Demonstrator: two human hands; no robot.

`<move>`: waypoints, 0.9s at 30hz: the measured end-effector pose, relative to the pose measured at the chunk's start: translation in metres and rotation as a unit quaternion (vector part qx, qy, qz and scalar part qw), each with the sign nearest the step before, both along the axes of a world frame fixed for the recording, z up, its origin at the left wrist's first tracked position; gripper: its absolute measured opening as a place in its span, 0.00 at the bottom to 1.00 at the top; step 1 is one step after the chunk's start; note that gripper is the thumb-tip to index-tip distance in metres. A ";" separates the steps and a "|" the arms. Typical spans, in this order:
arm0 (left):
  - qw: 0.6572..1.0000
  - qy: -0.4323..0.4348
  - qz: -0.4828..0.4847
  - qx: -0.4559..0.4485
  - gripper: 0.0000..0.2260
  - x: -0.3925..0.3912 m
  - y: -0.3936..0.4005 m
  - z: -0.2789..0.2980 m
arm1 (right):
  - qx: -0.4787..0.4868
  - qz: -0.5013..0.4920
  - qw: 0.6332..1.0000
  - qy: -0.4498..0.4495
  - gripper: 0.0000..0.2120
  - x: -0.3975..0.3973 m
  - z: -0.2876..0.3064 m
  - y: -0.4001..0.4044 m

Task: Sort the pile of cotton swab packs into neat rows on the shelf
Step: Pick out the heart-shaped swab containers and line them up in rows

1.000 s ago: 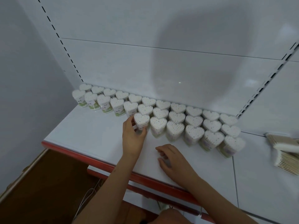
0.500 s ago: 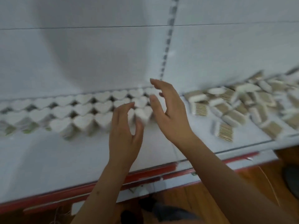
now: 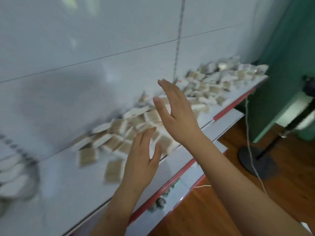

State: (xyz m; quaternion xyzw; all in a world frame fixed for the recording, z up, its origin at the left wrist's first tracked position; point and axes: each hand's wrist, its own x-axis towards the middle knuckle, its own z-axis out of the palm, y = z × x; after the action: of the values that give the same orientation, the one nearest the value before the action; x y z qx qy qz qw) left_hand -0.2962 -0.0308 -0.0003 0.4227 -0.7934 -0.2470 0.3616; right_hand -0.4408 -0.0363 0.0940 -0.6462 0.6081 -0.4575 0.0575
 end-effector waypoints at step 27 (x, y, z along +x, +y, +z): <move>0.978 -0.187 -0.069 -0.056 0.25 -0.494 -0.219 -0.058 | 0.164 -0.164 0.971 0.058 0.31 -0.527 -0.033 -0.170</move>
State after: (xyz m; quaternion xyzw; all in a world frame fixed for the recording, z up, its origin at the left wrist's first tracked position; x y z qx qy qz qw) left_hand -0.7900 -0.2494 -0.0584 0.3850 -0.8866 -0.1436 0.2124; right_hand -0.9674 -0.2067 0.0609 -0.5450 0.7749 -0.3158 0.0515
